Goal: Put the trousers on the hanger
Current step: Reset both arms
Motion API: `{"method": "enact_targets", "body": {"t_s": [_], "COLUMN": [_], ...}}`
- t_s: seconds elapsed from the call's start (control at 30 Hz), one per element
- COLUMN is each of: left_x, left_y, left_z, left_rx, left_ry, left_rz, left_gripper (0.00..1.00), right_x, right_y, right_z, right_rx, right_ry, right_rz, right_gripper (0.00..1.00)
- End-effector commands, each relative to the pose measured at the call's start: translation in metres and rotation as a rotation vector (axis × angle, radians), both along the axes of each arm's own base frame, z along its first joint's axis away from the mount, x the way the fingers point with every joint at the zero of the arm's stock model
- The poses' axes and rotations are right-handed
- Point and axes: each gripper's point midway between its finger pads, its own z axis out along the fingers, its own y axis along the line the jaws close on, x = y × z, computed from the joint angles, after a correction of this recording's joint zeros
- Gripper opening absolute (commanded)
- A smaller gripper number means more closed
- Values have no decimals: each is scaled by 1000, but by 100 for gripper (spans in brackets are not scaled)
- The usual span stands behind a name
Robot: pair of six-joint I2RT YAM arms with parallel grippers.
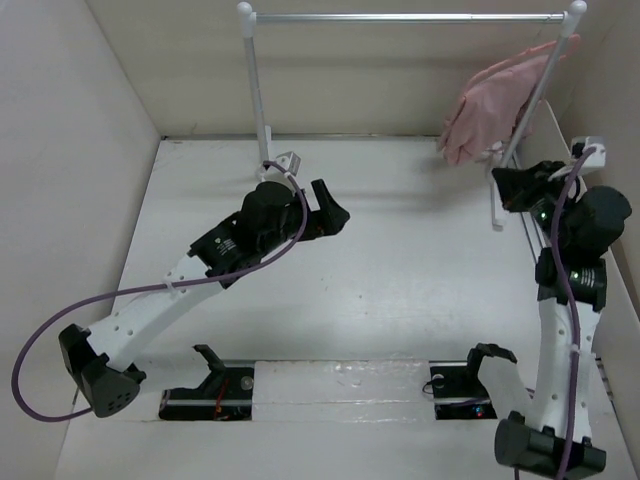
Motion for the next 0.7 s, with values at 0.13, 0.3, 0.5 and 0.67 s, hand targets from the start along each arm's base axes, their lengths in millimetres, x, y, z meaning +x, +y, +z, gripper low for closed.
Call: {"method": "enact_targets", "body": {"t_s": [0.13, 0.3, 0.5, 0.67], "left_x": [9, -8, -33, -56], "left_y": [22, 35, 69, 90], "left_z": [14, 1, -19, -27], "left_rx": [109, 83, 20, -47], "left_ry": [-97, -75, -36, -25], "left_rz": [26, 28, 102, 127], "left_gripper": [85, 85, 85, 86], "right_x": [-74, -131, -196, -216], "right_y": [64, 65, 55, 61], "right_z": [-81, -154, -225, -243], "right_rx": [-110, -273, -297, -260], "right_ry": [178, 361, 510, 533], "right_rz": [192, 242, 188, 199], "right_gripper": [50, 100, 100, 100]}}
